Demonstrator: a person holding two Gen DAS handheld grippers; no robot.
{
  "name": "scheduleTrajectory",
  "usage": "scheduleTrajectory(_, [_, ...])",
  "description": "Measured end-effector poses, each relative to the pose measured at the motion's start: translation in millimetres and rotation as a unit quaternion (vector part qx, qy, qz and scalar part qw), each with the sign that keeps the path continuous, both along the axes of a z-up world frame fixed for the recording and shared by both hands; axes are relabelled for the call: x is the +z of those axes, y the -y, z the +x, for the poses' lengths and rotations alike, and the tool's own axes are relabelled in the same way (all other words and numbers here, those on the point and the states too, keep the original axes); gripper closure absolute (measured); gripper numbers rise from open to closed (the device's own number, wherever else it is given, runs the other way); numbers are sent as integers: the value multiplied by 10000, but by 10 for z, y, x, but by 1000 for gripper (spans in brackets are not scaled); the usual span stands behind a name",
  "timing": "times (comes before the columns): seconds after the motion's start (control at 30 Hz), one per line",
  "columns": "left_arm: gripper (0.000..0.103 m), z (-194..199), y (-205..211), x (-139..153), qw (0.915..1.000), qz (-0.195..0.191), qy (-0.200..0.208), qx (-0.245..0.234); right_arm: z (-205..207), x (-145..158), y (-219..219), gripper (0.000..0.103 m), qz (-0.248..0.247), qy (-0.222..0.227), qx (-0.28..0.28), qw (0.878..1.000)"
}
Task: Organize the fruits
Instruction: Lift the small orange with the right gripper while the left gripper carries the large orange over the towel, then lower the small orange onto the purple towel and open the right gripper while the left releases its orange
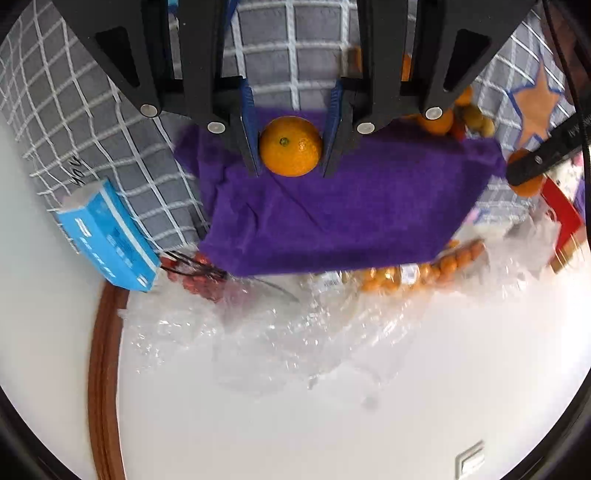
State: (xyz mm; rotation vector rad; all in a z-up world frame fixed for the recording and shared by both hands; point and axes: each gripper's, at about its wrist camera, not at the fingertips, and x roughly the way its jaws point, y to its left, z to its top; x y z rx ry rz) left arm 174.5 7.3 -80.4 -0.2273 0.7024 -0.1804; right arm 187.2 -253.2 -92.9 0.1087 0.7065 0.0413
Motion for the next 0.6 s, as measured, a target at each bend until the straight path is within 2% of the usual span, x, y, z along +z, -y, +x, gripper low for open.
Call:
scheduleTrajectory(0.13, [68, 190, 71, 22, 9999, 124, 90, 65, 153, 79, 15, 71, 29, 98, -88, 9999])
scheduleTrajectory(0.33, [68, 457, 177, -42, 9999, 69, 86, 132, 384, 156, 3, 71, -2, 256, -126, 9996])
scheduleTrajectory(0.6, [68, 612, 135, -325, 9996, -35, -108, 241, 619, -176, 43, 71, 239, 3, -137, 9996])
